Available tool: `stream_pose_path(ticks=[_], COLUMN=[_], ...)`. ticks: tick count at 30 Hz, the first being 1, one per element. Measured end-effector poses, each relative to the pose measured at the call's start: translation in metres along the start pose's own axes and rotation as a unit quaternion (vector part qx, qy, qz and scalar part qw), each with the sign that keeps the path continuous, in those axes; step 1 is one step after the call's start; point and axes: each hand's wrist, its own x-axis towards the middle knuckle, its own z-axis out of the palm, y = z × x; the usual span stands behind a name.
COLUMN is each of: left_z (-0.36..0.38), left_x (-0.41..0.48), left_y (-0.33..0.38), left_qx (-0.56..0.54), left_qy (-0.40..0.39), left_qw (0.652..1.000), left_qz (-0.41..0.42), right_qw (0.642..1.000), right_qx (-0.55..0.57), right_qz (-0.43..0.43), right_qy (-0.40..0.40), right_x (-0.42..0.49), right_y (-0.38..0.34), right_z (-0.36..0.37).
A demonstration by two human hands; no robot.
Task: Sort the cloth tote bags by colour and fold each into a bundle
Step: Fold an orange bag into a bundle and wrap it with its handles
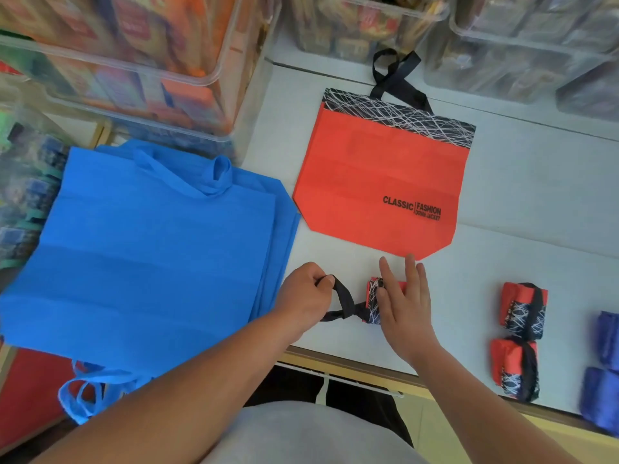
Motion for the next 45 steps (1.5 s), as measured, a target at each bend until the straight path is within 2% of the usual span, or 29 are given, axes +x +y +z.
stream_pose_path(ticks=[2,4,7,12,14,15,20,23,27,30,34,37,39,42,45], left_z=[0.001,0.002,0.003,0.003,0.003,0.004,0.014,0.030,0.061,0.077,0.092,0.101,0.106,0.110,0.119], left_x=[0.000,0.000,-0.002,-0.007,-0.010,-0.012,-0.033,-0.048,-0.076,-0.100,-0.132,-0.149,-0.156,-0.159,-0.161], left_y=[0.002,0.004,0.007,0.015,0.019,0.021,0.052,0.084,0.135,0.170,0.199,0.210,0.212,0.212,0.209], left_qx=[0.008,0.010,0.005,0.014,0.023,0.024,-0.006,-0.022,-0.020,-0.022,0.001,-0.003,-0.001,-0.043,-0.078], left_qy=[-0.003,-0.005,-0.009,0.010,0.016,0.017,-0.009,-0.051,-0.121,-0.182,-0.224,-0.244,-0.257,-0.245,-0.186], left_qw=[1.000,1.000,1.000,1.000,0.999,0.999,1.000,0.998,0.992,0.979,0.963,0.956,0.953,0.954,0.966], left_qz=[0.001,0.000,0.006,0.019,0.023,0.024,0.000,-0.012,0.041,0.093,0.150,0.160,0.161,0.165,0.163], right_qw=[0.993,0.975,0.921,0.859,0.839,0.841,0.883,0.911,0.936,0.934,0.904,0.877,0.872,0.868,0.853], right_qx=[0.030,0.084,0.217,0.369,0.424,0.438,0.450,0.402,0.321,0.339,0.426,0.479,0.489,0.497,0.521], right_qz=[0.086,0.199,0.323,0.353,0.337,0.313,0.116,-0.016,-0.119,-0.101,-0.049,-0.023,-0.017,-0.004,0.002], right_qy=[0.076,0.056,0.000,-0.024,-0.047,-0.055,-0.059,-0.095,-0.085,-0.057,0.010,-0.012,-0.014,0.011,0.026], right_x=[-0.003,-0.004,0.005,0.016,0.014,0.011,-0.024,-0.053,-0.075,-0.080,-0.087,-0.098,-0.104,-0.109,-0.111], right_y=[0.001,0.000,-0.003,0.001,0.004,0.005,0.006,0.008,0.023,0.041,0.063,0.070,0.074,0.079,0.081], right_z=[-0.008,-0.019,-0.031,-0.035,-0.040,-0.046,-0.118,-0.176,-0.219,-0.233,-0.245,-0.254,-0.260,-0.264,-0.268])
